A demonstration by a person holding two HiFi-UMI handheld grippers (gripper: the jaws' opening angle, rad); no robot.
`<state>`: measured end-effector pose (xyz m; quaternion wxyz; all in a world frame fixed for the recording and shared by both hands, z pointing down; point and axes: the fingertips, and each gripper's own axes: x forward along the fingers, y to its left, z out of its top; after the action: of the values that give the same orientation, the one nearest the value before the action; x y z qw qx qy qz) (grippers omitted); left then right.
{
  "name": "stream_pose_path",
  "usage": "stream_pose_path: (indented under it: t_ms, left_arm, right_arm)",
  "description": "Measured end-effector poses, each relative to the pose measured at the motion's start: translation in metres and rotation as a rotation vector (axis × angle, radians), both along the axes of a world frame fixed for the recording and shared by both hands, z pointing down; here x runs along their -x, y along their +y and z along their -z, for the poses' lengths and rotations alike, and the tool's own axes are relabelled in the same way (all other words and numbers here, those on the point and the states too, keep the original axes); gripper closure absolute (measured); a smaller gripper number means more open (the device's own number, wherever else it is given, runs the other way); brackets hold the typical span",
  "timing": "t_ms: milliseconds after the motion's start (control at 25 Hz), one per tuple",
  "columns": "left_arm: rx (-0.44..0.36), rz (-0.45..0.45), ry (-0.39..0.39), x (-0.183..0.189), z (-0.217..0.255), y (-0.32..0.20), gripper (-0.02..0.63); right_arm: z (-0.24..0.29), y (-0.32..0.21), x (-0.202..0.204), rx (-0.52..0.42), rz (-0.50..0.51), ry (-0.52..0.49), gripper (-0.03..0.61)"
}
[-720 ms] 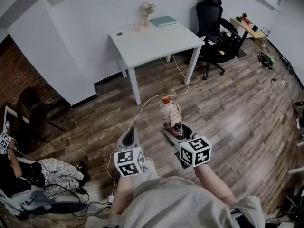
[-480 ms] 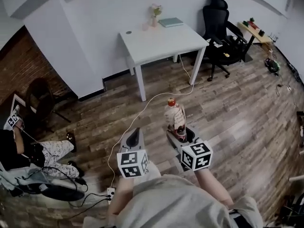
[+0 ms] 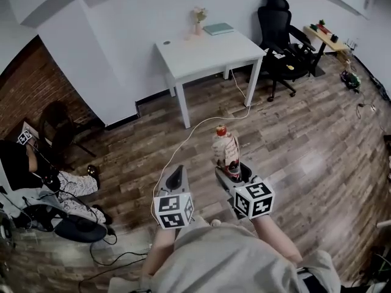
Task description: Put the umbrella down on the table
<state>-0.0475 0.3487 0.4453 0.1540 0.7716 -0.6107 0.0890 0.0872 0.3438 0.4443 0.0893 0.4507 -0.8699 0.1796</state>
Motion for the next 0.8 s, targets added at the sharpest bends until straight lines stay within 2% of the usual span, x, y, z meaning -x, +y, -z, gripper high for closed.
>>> stream_pose_path:
  t_ms: [280, 360, 520, 800]
  left_arm:
    - [-0.018, 0.001, 0.003, -0.017, 0.002, 0.023, 0.604]
    - [-0.012, -0.006, 0.007, -0.012, 0.001, 0.007, 0.604]
    - [0.013, -0.026, 0.023, 0.016, 0.008, -0.059, 0.604]
    - [0.011, -0.018, 0.024, -0.007, 0.004, -0.032, 0.604]
  right_arm:
    - [0.001, 0.023, -0.018, -0.014, -0.004, -0.009, 0.307]
    - [0.002, 0.004, -0.013, -0.011, -0.012, -0.009, 0.307]
    - [0.012, -0.062, 0.014, 0.015, -0.036, -0.01, 0.307]
    - [0.009, -0.035, -0.009, 0.014, -0.028, -0.032, 0.307]
